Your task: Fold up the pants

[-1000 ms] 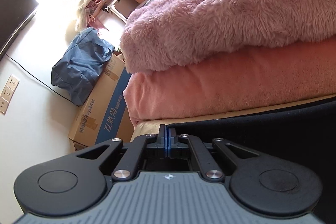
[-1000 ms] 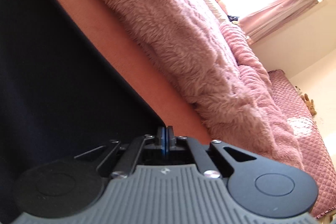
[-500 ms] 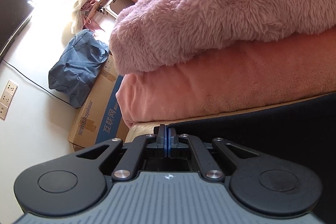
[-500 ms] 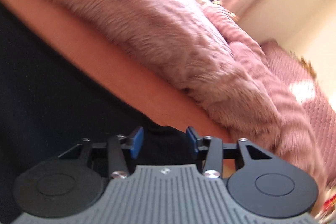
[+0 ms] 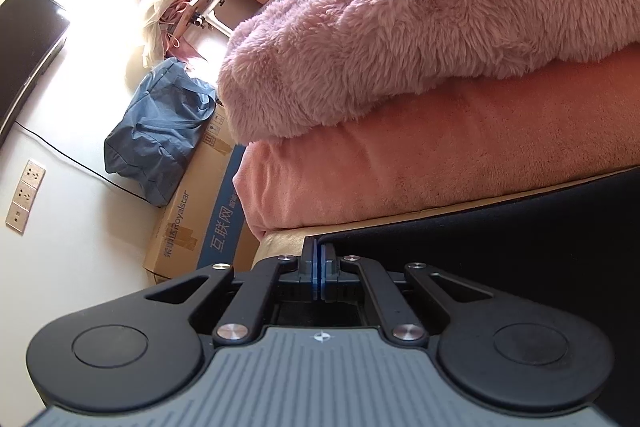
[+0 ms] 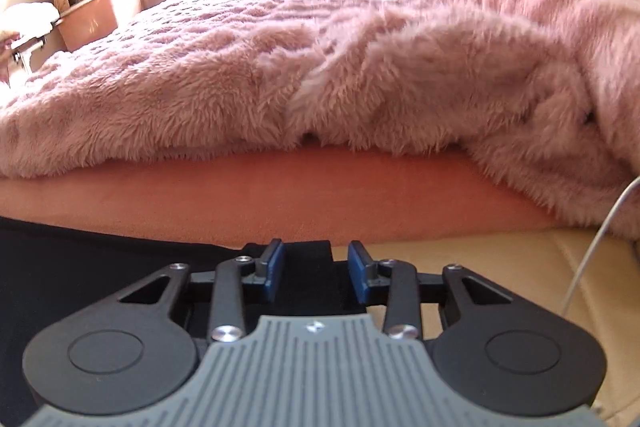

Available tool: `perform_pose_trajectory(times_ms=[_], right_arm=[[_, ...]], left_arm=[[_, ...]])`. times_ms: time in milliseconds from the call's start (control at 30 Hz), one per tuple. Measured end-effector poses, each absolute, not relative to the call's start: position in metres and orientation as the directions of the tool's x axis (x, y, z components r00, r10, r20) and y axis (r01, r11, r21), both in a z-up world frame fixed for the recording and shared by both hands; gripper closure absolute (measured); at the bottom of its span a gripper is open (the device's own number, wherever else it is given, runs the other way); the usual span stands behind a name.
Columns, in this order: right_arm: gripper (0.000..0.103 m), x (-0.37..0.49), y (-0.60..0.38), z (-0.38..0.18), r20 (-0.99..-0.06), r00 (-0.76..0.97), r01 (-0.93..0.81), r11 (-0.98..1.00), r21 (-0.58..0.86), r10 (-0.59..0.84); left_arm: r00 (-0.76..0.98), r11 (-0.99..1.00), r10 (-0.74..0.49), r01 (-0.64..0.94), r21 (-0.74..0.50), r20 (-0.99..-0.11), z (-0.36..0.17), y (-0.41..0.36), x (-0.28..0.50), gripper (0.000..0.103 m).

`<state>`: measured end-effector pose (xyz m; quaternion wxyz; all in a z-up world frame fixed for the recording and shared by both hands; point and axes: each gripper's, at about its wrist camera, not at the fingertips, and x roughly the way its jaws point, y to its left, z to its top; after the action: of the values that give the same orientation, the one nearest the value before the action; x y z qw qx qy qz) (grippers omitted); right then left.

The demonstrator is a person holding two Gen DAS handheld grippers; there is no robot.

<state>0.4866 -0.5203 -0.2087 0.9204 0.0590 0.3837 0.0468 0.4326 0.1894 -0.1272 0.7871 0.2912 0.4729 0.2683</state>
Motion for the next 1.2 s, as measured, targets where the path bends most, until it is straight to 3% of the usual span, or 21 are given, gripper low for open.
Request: perform_pose_trajectory(times_ms=[367, 433, 500, 567, 867, 1200], right_arm=[[0.066, 0.502, -0.519, -0.214, -0.722, 0.663, -0.156, 0.980, 0.123, 0.196], [0.072, 0.503, -0.522, -0.213, -0.722, 0.656, -0.156, 0.975, 0.155, 0.220], [0.089, 0.498, -0.517, -0.209, -0.708, 0.678, -0.172, 0.979, 0.112, 0.200], [0.100, 0.485, -0.514, -0.202, -0.676, 0.715, -0.178, 0.982, 0.070, 0.178], [0.103, 0.429, -0.507, -0.155, -0.535, 0.842, -0.098, 0.995, -0.017, 0.074], [0.103, 0.461, -0.512, -0.192, -0.621, 0.781, 0.049, 0.998, -0.049, -0.069]], left_arm=[[0.394, 0.667, 0.716, -0.143, 0.732, -0.576, -0.126, 0.184, 0.434, 0.102], [0.394, 0.667, 0.716, -0.142, 0.731, -0.576, -0.126, 0.183, 0.434, 0.102], [0.397, 0.669, 0.714, -0.142, 0.729, -0.577, -0.125, 0.184, 0.433, 0.102], [0.402, 0.674, 0.709, -0.144, 0.725, -0.579, -0.123, 0.184, 0.432, 0.102], [0.454, 0.702, 0.677, -0.164, 0.693, -0.579, -0.097, 0.185, 0.419, 0.102], [0.444, 0.661, 0.691, -0.068, 0.747, -0.570, -0.129, 0.171, 0.448, 0.102]])
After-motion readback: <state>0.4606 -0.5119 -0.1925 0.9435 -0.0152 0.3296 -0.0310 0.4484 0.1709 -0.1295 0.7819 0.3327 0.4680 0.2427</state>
